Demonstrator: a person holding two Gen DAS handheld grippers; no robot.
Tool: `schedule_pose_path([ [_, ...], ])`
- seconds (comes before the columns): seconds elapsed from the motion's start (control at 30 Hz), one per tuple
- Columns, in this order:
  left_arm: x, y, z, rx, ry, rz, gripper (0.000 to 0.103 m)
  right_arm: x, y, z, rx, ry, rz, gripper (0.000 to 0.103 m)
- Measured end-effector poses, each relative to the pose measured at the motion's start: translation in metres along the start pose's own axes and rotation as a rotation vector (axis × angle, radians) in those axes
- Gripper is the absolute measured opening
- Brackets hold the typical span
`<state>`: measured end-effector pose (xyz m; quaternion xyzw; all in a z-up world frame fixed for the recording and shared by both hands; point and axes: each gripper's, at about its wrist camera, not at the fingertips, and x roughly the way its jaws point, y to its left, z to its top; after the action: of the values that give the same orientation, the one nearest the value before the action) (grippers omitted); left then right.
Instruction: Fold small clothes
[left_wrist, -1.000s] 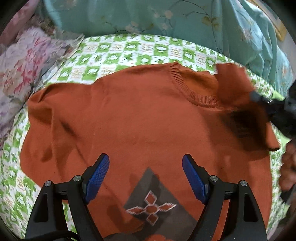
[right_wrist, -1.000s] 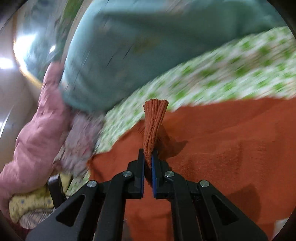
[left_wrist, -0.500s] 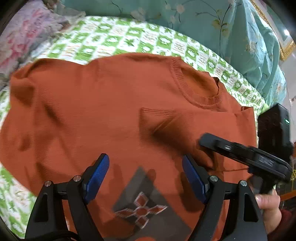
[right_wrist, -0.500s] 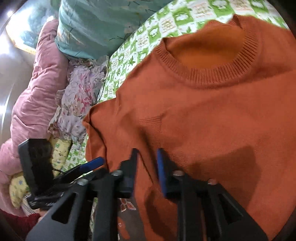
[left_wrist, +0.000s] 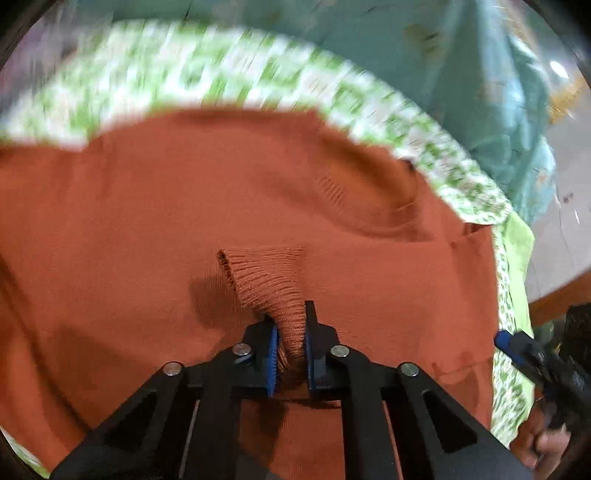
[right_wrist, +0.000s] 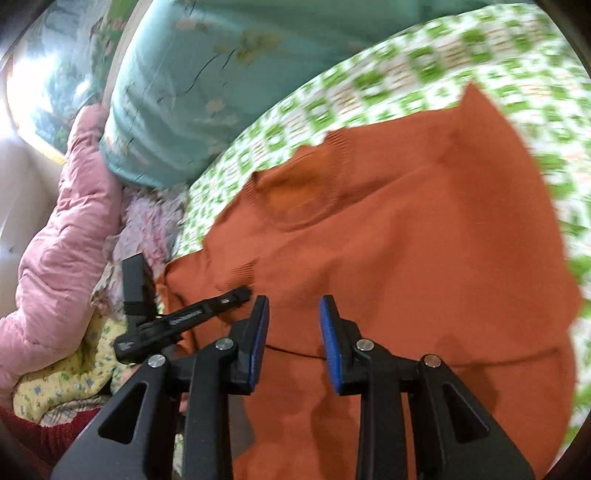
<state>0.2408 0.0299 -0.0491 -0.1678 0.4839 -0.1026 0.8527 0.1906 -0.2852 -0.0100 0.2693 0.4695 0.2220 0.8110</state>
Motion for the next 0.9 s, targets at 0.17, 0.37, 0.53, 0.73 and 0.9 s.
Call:
schedule_pose_path([
  [0.17, -0.03, 0.028, 0.001, 0.029, -0.066, 0.093, 0.008, -0.033, -0.032, 0.007, 0.052, -0.093, -0.111, 0.032],
  [0.37, -0.024, 0.036, 0.0, 0.022, -0.039, 0.123, 0.008, -0.033, -0.067, 0.031, 0.062, -0.11, -0.299, 0.041],
  [0.53, -0.016, 0.038, -0.005, 0.012, -0.013, 0.154, 0.009, 0.005, -0.094, 0.056, 0.061, 0.002, -0.418, 0.06],
  [0.73, -0.006, 0.038, -0.004, 0.043, -0.002, 0.239, 0.009, 0.018, -0.103, 0.065, 0.031, 0.071, -0.412, 0.012],
  [0.9, -0.007, 0.04, -0.013, 0.073, 0.041, 0.256, 0.018, 0.012, -0.098, 0.059, 0.068, 0.065, -0.398, 0.025],
])
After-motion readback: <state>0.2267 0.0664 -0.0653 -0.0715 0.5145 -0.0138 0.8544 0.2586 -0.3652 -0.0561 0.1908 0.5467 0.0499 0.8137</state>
